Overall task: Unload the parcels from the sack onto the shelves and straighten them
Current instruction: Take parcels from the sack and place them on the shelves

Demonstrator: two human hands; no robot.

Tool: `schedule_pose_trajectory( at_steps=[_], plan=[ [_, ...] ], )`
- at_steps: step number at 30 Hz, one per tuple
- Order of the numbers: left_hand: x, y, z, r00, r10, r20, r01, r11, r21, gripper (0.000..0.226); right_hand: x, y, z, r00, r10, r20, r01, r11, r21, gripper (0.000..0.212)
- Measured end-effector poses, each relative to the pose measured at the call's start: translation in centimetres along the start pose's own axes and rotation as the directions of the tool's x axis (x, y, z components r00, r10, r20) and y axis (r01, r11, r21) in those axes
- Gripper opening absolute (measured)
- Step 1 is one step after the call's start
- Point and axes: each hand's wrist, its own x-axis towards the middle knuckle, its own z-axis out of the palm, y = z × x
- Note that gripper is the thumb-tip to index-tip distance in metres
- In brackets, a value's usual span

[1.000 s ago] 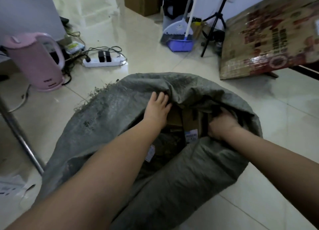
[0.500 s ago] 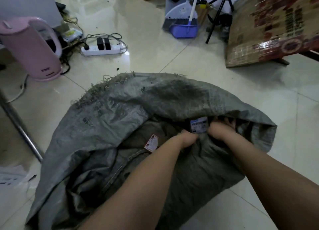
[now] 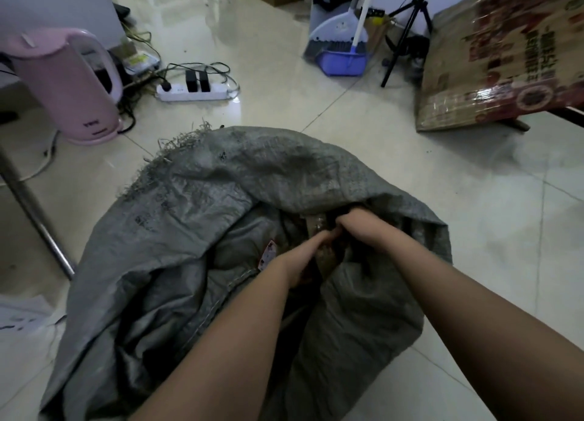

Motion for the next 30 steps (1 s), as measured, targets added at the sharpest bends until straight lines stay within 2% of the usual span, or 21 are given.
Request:
schedule_pose_trajectory(
  at_steps=[2, 3, 5, 6, 7, 9, 11, 16, 19, 21, 23, 27, 30],
  plan=[
    [-0.3, -0.6, -0.6, 0.998, 0.040, -0.052, -0.048, 0.986, -0.161, 0.040, 0.2, -0.1, 0.7, 1.000, 0.016, 0.012, -0.016, 0.999, 0.035, 0.021],
    [-0.4, -0.8, -0.8, 0.994, 0.056, -0.092, -0.073, 0.977, -0.199, 0.042, 0.4, 0.1, 1.0, 1.000, 0.017, -0.001, -0.017, 0.999, -0.045, 0.034],
    [0.0, -1.2, -1.0, 0.973, 0.093, -0.211, -0.112, 0.991, -0.080, 0.054, 0.3, 1.1, 1.6, 0.999, 0.024, -0.048, -0.040, 0.930, -0.365, 0.066],
    [0.1, -1.4, -0.8, 0.953, 0.137, -0.272, -0.133, 0.991, 0.033, 0.062, 0.2, 1.6, 1.9, 0.997, 0.019, -0.070, -0.050, 0.881, -0.471, 0.075],
    [0.2, -1.4, -0.6, 0.930, 0.193, -0.314, -0.164, 0.980, 0.117, 0.067, 0.1, 2.0, 2.2, 0.997, 0.014, -0.074, -0.050, 0.863, -0.503, 0.082],
    [0.6, -0.7, 0.1, 0.901, 0.280, -0.333, -0.238, 0.958, 0.161, 0.065, 0.3, 2.8, 2.9, 0.999, 0.005, -0.040, -0.024, 0.877, -0.481, 0.092],
    [1.1, 0.0, 0.7, 0.878, 0.307, -0.367, -0.258, 0.950, 0.176, 0.064, 0.5, 3.4, 3.4, 0.999, 0.001, -0.034, -0.015, 0.905, -0.425, 0.096],
    [2.5, -0.1, 0.5, 0.799, 0.320, -0.508, -0.173, 0.933, 0.316, 0.091, 0.5, 3.8, 4.0, 0.995, -0.079, -0.060, 0.055, 0.944, -0.327, 0.094],
    [2.5, -0.4, 0.1, 0.727, 0.275, -0.629, -0.192, 0.961, 0.198, 0.106, 0.2, 4.0, 4.3, 0.988, -0.141, -0.062, 0.114, 0.939, -0.325, 0.086],
    [2.1, -0.7, -0.5, 0.665, 0.233, -0.710, -0.142, 0.972, 0.186, 0.119, 0.0, 4.0, 4.9, 0.978, -0.207, -0.027, 0.182, 0.909, -0.376, 0.085],
    [1.9, -0.9, -1.2, 0.625, 0.136, -0.768, -0.089, 0.991, 0.104, 0.127, -0.2, 3.9, 5.7, 0.966, -0.259, 0.008, 0.241, 0.888, -0.392, 0.085],
    [1.5, -0.7, -2.7, 0.591, 0.013, -0.806, -0.142, 0.986, -0.088, 0.117, -0.2, 3.3, 6.1, 0.949, -0.316, 0.019, 0.305, 0.895, -0.325, 0.085],
    [0.8, -1.2, -4.2, 0.557, 0.062, -0.828, -0.174, 0.984, -0.043, 0.103, -0.3, 3.3, 5.8, 0.959, -0.283, 0.030, 0.273, 0.882, -0.384, 0.081]
  ],
)
